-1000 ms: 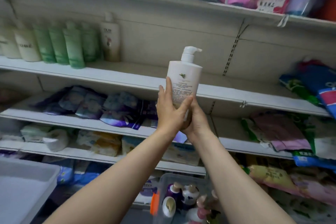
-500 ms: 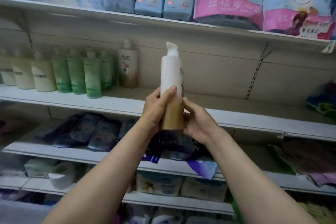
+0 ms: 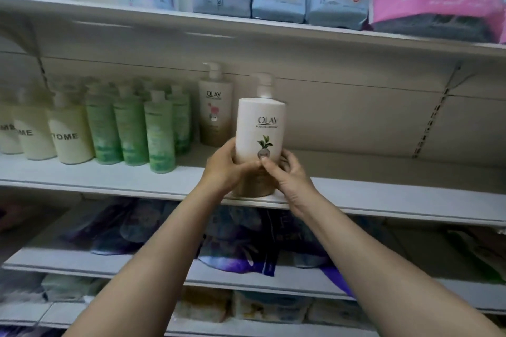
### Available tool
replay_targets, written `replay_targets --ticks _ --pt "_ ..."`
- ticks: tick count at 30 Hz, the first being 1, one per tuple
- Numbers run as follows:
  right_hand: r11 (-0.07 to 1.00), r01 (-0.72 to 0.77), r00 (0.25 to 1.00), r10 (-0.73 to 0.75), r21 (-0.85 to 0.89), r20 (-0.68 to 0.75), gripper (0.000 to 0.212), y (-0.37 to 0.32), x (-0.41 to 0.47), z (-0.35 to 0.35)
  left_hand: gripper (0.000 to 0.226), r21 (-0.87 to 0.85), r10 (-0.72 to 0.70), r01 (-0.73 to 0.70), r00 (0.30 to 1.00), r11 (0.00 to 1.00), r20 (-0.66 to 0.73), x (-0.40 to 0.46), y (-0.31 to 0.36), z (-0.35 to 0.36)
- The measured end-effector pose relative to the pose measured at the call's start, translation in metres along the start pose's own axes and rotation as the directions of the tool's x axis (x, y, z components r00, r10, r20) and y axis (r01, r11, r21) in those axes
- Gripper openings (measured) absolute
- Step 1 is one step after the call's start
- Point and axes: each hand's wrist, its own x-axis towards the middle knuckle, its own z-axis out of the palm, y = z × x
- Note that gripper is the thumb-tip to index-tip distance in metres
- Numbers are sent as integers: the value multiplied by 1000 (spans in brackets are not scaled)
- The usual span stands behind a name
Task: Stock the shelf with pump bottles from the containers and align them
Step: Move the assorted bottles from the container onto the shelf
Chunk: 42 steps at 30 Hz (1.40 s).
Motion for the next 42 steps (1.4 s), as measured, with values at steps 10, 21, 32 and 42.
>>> replay_targets --ticks 10,21,32,42 --pt "986 9 1000 -8 -164 6 39 20 83 49 55 22 -162 169 971 985 -178 71 -52 -23" --pt "924 -17 999 6 -381 -32 48 26 137 84 67 -145 -187 159 960 976 -207 126 -75 -37" --pt "910 19 999 -3 -414 38 49 24 146 99 60 -65 -193 182 929 981 -315 135 -80 -39" --pt "897 -271 962 259 -348 -81 47 -10 91 3 60 -191 -307 246 842 950 -444 62 -16 28"
